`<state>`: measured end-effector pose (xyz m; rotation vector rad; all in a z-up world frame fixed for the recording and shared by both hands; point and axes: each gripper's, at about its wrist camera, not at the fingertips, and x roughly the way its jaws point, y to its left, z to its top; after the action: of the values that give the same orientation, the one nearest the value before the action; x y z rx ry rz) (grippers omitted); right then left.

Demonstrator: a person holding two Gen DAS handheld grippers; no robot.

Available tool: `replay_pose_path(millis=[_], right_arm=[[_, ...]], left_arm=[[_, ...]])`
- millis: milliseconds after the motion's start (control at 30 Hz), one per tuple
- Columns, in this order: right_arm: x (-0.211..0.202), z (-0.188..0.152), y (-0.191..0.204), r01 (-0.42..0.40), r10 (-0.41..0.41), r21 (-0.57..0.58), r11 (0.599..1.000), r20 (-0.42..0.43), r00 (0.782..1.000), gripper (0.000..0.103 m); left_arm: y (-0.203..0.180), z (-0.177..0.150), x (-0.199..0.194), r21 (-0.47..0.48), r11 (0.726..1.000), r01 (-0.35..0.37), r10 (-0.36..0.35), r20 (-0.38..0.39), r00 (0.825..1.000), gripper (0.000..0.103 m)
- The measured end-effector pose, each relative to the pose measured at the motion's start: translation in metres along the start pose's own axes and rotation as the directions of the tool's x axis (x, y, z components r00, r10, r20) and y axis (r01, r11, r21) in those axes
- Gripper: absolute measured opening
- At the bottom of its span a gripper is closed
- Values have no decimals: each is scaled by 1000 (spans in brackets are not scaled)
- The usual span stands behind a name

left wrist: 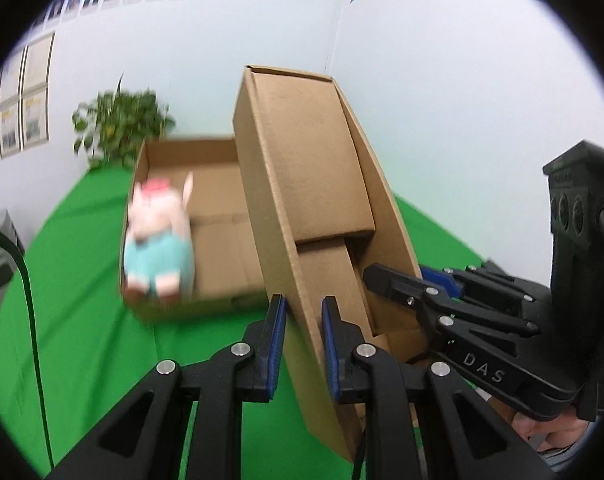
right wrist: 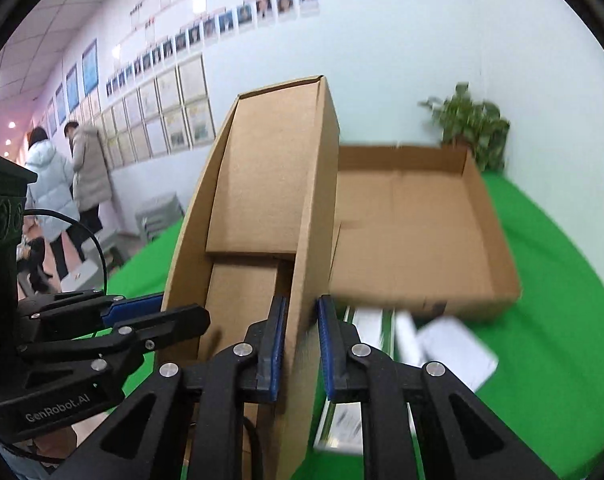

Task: Organize objects
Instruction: 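Lift the cardboard insert with the left gripper and carry it over the box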

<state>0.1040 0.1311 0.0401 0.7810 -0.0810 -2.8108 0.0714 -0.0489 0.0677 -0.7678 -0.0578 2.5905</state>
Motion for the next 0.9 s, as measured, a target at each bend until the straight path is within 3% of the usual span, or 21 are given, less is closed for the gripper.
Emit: replay_pose_path(millis=[167, 367, 667, 900], right_arm=[[-1, 39, -11, 4, -4, 1, 1000, 59, 998, 13], [23, 73, -23, -10, 9, 11, 1000, 64, 998, 13], [116, 113, -42, -44, 44, -5, 999, -14, 999, 13], [196, 118, -59, -52, 52, 5, 999, -100, 994, 12]], left_arm=[[2, 43, 7, 28, 1000, -12, 10, 68, 998, 17], [16, 70, 24, 19, 1000, -19, 18, 80, 997, 17], [49, 75, 58, -22, 998, -56, 57, 35, 998, 17], [75, 68, 96, -75, 994, -75, 73, -37, 997, 16]])
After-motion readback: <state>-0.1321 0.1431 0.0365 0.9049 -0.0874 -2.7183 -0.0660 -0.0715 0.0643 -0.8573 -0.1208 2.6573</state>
